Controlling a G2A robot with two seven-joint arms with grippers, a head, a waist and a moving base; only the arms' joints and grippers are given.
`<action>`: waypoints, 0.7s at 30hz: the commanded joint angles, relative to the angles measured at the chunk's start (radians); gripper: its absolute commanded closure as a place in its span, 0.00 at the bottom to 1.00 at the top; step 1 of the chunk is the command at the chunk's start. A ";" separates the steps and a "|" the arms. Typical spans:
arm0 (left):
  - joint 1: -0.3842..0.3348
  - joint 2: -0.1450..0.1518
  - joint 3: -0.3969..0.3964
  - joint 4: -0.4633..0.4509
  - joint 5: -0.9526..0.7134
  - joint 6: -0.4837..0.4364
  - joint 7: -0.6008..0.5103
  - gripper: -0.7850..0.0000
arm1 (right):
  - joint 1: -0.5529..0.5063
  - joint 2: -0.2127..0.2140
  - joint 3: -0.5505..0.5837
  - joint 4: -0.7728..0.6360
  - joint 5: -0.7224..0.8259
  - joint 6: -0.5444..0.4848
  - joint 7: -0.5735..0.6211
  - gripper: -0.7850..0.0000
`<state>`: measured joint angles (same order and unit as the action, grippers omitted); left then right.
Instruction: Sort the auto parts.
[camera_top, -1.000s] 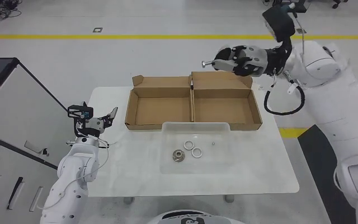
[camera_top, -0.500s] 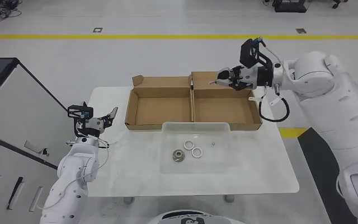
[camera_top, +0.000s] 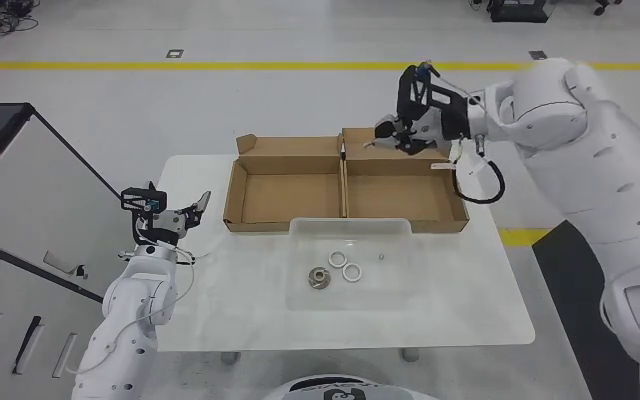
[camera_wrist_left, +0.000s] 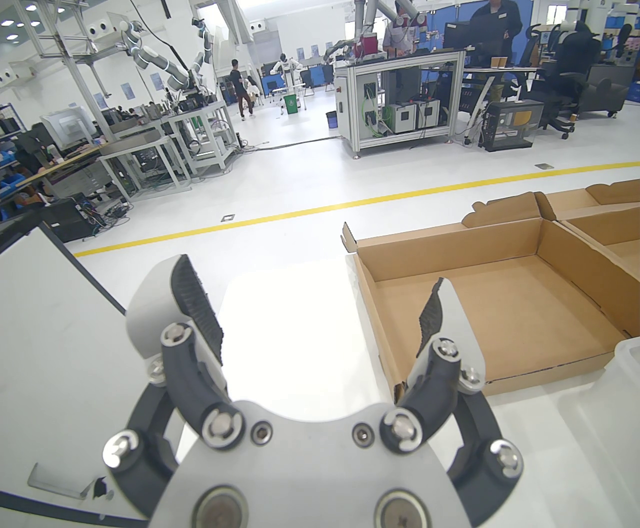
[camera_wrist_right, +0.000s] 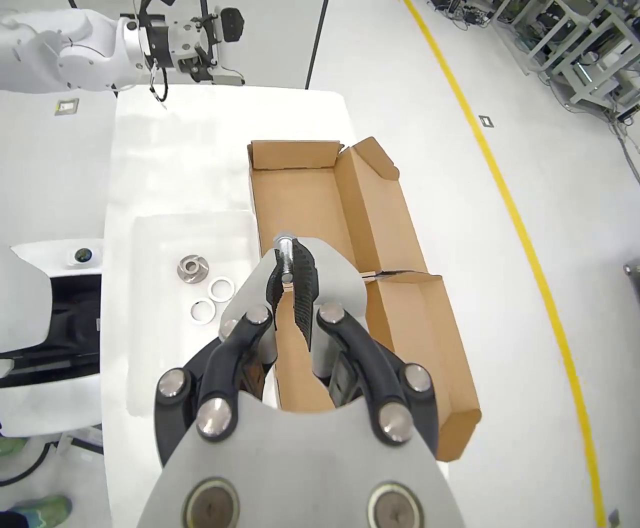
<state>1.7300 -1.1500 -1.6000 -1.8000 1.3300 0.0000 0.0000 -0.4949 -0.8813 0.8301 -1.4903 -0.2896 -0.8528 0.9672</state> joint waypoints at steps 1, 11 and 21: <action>0.000 0.000 0.000 0.000 0.000 0.000 0.000 0.00 | 0.050 -0.011 -0.062 0.024 -0.018 0.000 0.000 1.00; 0.000 0.000 0.000 0.000 0.000 0.000 0.000 0.00 | 0.237 -0.064 -0.356 0.216 -0.116 -0.013 -0.013 1.00; 0.000 0.000 0.000 0.000 0.000 0.000 0.000 0.00 | 0.351 -0.113 -0.599 0.380 -0.134 -0.010 -0.010 1.00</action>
<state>1.7300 -1.1500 -1.6000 -1.8000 1.3300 0.0000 0.0000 -0.1517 -0.9899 0.2518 -1.1278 -0.4246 -0.8620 0.9582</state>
